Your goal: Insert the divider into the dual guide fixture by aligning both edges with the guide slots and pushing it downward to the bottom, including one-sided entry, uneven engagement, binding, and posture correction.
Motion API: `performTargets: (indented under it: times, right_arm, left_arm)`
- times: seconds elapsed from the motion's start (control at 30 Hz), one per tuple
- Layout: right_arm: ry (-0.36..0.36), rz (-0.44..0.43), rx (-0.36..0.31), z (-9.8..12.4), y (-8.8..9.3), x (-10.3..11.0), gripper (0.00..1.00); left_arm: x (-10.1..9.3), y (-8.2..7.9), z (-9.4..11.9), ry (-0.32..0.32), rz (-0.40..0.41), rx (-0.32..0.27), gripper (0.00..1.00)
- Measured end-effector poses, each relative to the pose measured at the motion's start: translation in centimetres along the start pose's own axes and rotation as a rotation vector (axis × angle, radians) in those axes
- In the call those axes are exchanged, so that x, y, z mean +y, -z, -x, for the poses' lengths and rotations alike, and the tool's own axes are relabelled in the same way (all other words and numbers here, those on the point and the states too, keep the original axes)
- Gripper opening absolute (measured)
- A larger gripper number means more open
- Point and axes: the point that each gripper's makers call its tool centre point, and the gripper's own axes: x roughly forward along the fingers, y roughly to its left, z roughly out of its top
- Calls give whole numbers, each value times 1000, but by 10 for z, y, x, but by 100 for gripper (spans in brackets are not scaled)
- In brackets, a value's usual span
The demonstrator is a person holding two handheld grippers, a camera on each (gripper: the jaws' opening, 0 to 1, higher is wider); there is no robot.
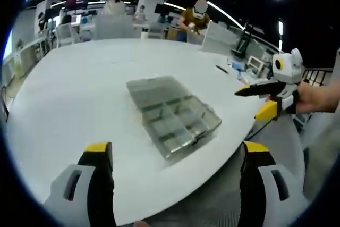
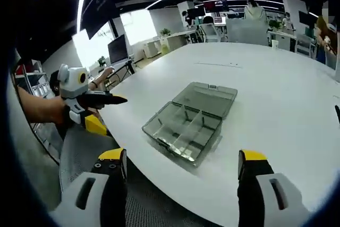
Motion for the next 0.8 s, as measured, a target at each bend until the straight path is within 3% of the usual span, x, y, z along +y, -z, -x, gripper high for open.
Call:
performTargets:
  times: [0.23, 0.8]
  right_arm:
    - [5, -27, 7, 0, 10, 0, 86]
    - [10, -24, 15, 1, 12, 0, 85]
  left_arm:
    - [-3, 2, 4, -10, -2, 5, 99]
    - [0, 6, 8, -31, 31, 9, 99]
